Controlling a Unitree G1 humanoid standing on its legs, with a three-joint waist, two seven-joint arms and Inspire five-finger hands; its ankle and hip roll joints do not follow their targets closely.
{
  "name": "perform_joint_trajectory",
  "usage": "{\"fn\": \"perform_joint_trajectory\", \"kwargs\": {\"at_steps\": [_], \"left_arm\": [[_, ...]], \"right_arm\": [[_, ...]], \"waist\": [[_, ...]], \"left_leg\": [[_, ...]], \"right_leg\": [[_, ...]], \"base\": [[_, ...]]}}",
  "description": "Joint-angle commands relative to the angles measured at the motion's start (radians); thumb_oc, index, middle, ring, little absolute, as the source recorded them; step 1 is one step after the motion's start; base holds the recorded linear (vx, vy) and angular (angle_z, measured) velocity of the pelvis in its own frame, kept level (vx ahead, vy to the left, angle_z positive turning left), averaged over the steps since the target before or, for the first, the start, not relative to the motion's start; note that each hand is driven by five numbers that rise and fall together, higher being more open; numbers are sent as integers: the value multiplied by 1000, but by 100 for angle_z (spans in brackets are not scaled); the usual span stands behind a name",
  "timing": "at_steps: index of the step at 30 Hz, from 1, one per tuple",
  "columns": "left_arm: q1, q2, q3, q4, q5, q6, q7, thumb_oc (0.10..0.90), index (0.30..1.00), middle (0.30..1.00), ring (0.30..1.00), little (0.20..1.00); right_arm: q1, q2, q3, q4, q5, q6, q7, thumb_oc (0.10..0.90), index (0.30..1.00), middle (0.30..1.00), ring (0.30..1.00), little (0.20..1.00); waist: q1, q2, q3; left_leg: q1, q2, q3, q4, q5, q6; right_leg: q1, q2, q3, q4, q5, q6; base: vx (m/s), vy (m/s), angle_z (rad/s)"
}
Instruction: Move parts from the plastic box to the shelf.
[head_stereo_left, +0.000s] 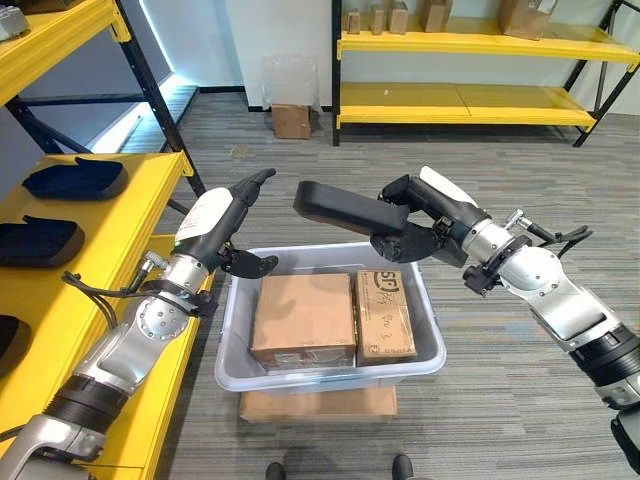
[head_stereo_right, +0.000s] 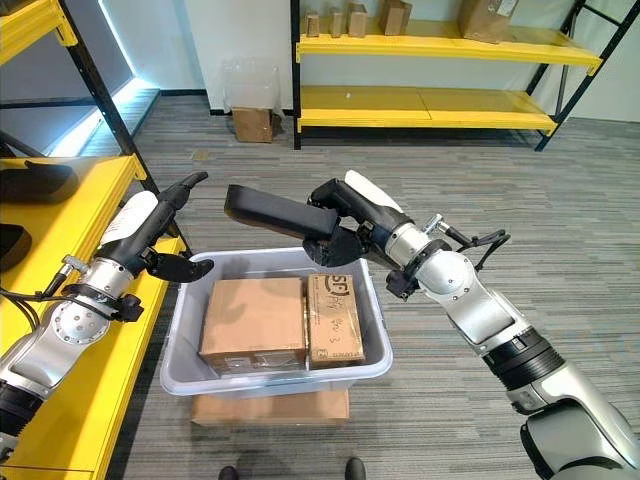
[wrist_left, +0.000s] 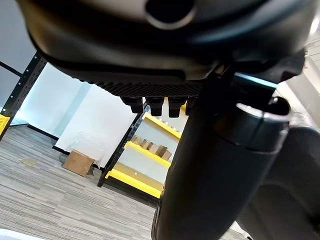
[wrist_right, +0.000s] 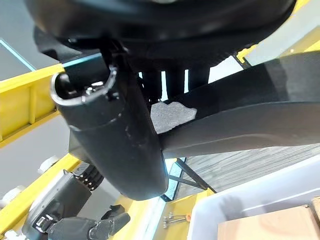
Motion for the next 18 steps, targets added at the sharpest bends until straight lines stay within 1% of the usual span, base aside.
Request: {"fn": "perform_joint_trajectory", "kwargs": {"at_steps": [1, 8, 10, 18], "left_arm": [[-83, 29, 51, 23, -5, -65, 55, 900, 1000, 1000, 1000, 1000], [-65, 38, 73, -5, -13, -76, 49, 900, 1000, 1000, 1000, 1000], [-59, 29, 84, -8, -20, -79, 50, 900, 1000, 1000, 1000, 1000], [-54, 24, 91, -4, -13, -83, 46, 900, 1000, 1000, 1000, 1000]], "right_arm": [[-131, 28, -21, -34, 76, -123, -37, 400, 300, 300, 300, 300], [-105, 27, -47, -51, 116, -140, -24, 400, 300, 300, 300, 300], [-94, 35, -57, -56, 128, -142, -20, 400, 300, 300, 300, 300], [-64, 42, -69, -57, 125, -147, -8, 400, 300, 300, 300, 300]], "waist": [[-12, -36, -166], [-7, -35, -164], [-7, -34, -163], [-9, -33, -164]], "left_leg": [[-68, 88, -40, -11, 61, -35], [-67, 88, -42, -11, 61, -34], [-67, 87, -42, -11, 61, -34], [-61, 87, -40, -11, 57, -33]], "right_leg": [[54, -46, -24, 19, -115, 45], [59, -45, -29, 23, -120, 43], [60, -45, -30, 21, -120, 42], [61, -46, -28, 20, -120, 44]], "base": [[0, 0, 0], [0, 0, 0], [0, 0, 0], [0, 0, 0]]}}
